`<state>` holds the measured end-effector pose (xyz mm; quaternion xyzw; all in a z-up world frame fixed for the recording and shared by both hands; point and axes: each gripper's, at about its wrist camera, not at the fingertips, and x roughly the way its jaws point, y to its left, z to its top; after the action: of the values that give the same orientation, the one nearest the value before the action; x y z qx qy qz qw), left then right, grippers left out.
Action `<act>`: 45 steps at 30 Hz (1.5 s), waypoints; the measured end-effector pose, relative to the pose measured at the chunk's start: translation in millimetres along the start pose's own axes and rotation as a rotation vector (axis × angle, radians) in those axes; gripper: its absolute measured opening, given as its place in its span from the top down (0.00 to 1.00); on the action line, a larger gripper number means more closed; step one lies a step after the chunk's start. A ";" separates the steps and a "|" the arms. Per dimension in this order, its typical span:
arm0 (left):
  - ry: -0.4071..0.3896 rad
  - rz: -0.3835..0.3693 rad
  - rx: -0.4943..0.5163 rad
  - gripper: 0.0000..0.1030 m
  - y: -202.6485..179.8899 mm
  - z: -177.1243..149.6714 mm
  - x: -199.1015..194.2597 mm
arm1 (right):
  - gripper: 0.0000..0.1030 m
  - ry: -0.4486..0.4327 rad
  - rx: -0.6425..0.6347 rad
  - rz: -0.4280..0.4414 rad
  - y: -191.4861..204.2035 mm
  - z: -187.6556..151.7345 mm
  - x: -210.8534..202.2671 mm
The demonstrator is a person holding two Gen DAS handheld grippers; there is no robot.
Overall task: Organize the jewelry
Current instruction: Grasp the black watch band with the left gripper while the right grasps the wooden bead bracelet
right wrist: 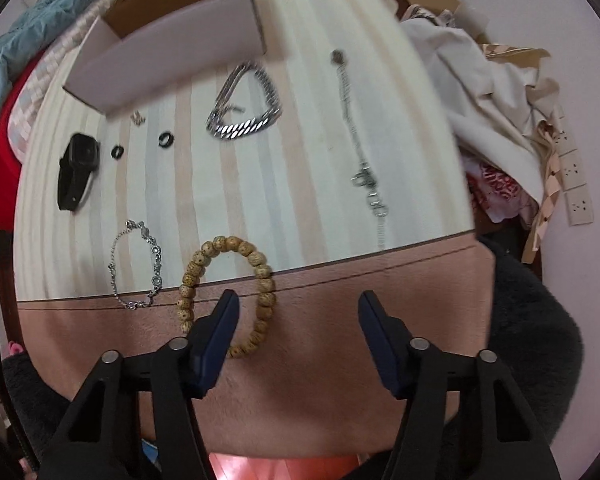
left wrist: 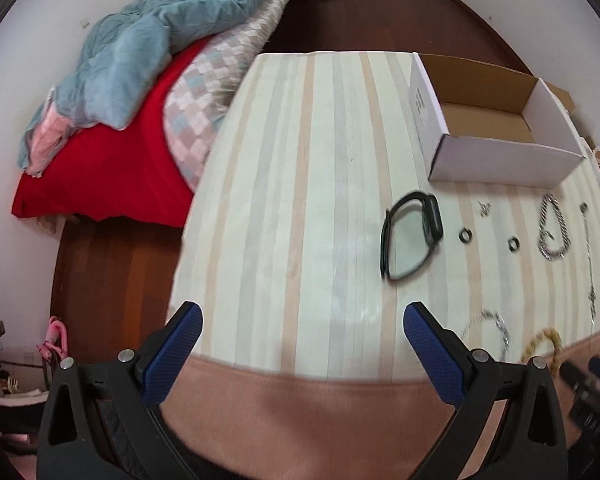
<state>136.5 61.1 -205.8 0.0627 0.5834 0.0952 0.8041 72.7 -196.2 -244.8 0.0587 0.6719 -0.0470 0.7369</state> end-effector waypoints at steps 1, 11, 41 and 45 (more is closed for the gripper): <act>0.008 -0.010 0.002 0.01 -0.1 4.9 7.0 | 0.45 0.007 -0.011 -0.005 4.6 -0.8 5.5; 0.059 -0.095 0.076 0.11 -27.4 33.6 47.6 | 0.91 -0.055 -0.073 -0.089 12.7 4.3 15.5; 0.074 -0.270 0.030 0.96 -6.6 -12.6 29.7 | 0.91 -0.108 0.044 0.021 -11.4 16.4 6.0; 0.021 -0.301 0.017 0.96 -4.1 -7.9 -0.1 | 0.91 -0.160 0.032 0.077 -3.0 22.7 -20.0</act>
<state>129.3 57.1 -209.0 -0.0194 0.5953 -0.0306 0.8027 92.7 -202.8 -222.9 0.0922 0.6074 -0.0337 0.7883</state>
